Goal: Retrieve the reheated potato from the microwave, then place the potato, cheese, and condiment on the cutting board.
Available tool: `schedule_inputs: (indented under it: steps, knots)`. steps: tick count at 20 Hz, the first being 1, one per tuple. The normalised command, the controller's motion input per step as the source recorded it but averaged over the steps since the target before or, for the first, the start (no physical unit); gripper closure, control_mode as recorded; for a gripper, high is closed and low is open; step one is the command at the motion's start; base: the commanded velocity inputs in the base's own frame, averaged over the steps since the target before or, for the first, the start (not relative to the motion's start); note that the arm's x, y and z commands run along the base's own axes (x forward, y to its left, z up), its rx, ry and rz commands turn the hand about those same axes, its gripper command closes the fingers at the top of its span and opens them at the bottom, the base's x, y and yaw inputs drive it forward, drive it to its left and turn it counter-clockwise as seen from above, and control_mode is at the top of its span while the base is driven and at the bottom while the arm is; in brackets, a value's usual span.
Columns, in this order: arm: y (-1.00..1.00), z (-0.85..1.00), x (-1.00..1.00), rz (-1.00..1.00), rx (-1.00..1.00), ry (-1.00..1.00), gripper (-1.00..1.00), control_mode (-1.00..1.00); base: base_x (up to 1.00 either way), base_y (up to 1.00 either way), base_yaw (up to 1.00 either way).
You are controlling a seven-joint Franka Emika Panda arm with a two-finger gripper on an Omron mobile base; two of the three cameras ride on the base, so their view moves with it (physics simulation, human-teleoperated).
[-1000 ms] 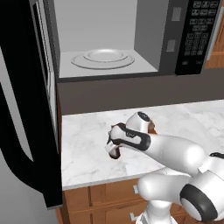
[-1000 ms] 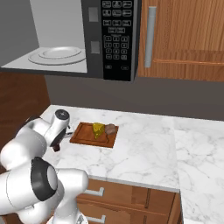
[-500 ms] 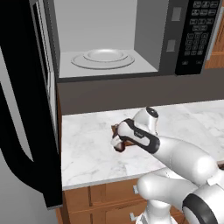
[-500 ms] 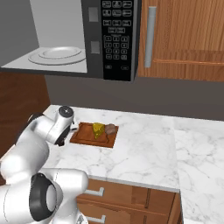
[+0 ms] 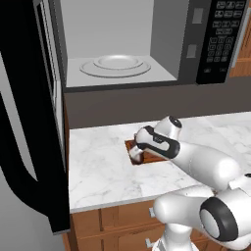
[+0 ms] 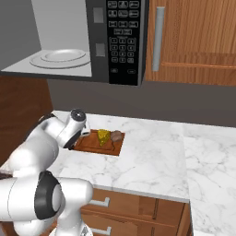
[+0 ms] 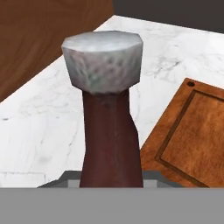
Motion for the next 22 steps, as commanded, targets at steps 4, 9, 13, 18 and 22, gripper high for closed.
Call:
schedule_inputs:
  steps: [4, 9, 13, 18, 22]
  knots:
    - [-0.2, 0.04, 0.35, -0.01, 0.02, 0.0, 1.0, -1.0, 0.0, 0.0, 0.0]
    - [-0.12, 0.01, 0.21, 0.0, 0.0, 0.0, 1.0, -1.0, 0.0, 0.0, 0.0]
    - [-0.06, -0.03, 0.1, 0.0, 0.0, 0.0, 1.0, -1.0, 0.0, 0.0, 0.0]
    - [-0.02, -0.04, 0.17, 0.0, 0.0, 0.0, 1.0, -1.0, 0.0, 0.0, 0.0]
    - [-0.06, -0.04, 0.18, -0.01, 0.0, 0.0, 1.0, -1.0, 0.0, 0.0, 0.0]
